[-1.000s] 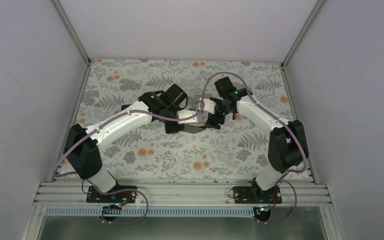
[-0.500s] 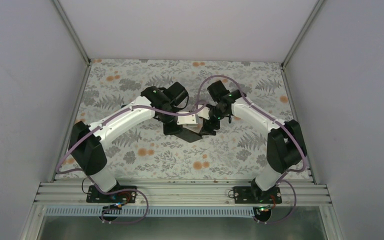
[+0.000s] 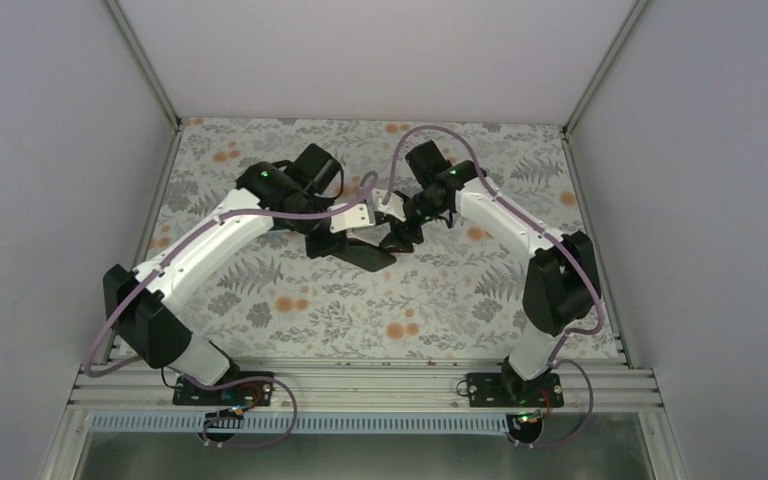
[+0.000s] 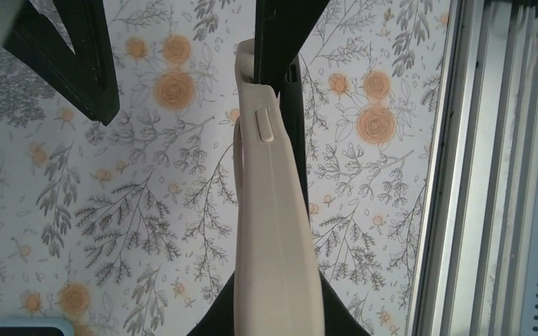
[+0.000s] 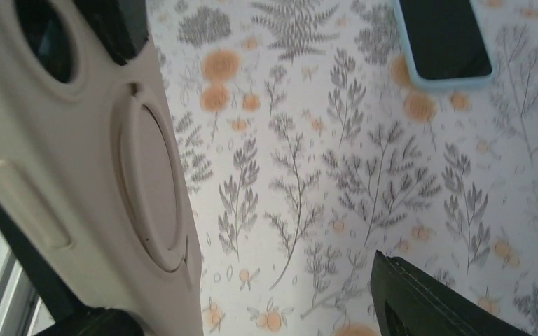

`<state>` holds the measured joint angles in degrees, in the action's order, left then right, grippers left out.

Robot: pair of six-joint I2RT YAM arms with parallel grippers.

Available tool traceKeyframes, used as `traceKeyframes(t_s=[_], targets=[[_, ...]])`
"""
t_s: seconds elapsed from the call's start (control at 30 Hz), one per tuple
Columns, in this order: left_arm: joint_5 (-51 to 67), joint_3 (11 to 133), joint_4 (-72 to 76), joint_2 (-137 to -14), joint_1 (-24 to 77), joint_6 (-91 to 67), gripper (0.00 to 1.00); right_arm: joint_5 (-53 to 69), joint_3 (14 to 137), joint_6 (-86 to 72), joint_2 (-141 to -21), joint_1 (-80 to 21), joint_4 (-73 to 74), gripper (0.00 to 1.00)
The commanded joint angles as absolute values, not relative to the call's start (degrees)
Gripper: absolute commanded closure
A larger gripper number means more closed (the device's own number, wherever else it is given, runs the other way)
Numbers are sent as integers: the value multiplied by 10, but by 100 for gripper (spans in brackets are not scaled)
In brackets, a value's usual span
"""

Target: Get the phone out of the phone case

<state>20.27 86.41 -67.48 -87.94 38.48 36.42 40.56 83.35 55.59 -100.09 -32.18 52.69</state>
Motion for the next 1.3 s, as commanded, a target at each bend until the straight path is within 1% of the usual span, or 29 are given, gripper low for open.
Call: traceKeyframes(t_s=[0.0,0.1,0.2,0.27,0.33,0.47,0.5,0.53,0.6,0.63,0.67,0.77,0.8,0.83,0.87,0.97,1.0,1.03,1.07,1.1,1.27], targets=[[282,884,-358,-860,362,320,98,643,840,536,-991,-391,543,26],[287,877,-332,-856,351,311,98,681,839,553,-1005,-397,570,27],[288,871,-305,-854,337,298,98,698,850,586,-1028,-410,622,38],[281,865,-283,-853,331,295,98,701,860,613,-1042,-426,655,43],[258,857,-255,-853,329,299,98,695,872,624,-1051,-449,681,47],[193,852,-206,-869,329,297,98,685,896,641,-1070,-490,720,51],[173,839,-184,-865,329,297,98,685,901,646,-1076,-497,728,54],[160,825,-158,-861,329,300,98,684,903,646,-1080,-501,730,59],[147,807,-124,-857,328,306,98,685,907,641,-1087,-504,729,80],[143,808,-120,-860,328,309,98,683,909,641,-1088,-503,730,92],[139,812,-121,-865,327,310,98,681,909,640,-1090,-501,731,96],[121,810,-114,-871,327,316,96,687,912,645,-1089,-487,736,97],[113,809,-111,-871,327,319,92,689,912,645,-1087,-481,737,97],[103,810,-111,-874,326,323,86,689,911,646,-1085,-472,736,97],[92,814,-113,-877,326,328,77,689,910,645,-1083,-462,736,97],[60,834,-128,-893,326,347,37,680,907,630,-1079,-435,737,97],[48,838,-126,-894,326,352,26,673,902,625,-1076,-426,737,96],[35,839,-120,-893,326,357,12,669,895,621,-1070,-416,737,97],[24,841,-115,-891,325,362,2,667,885,620,-1062,-404,737,97],[16,846,-113,-889,323,367,0,668,876,619,-1056,-389,737,97],[-19,881,-126,-881,320,386,0,669,857,596,-1036,-303,736,97]])
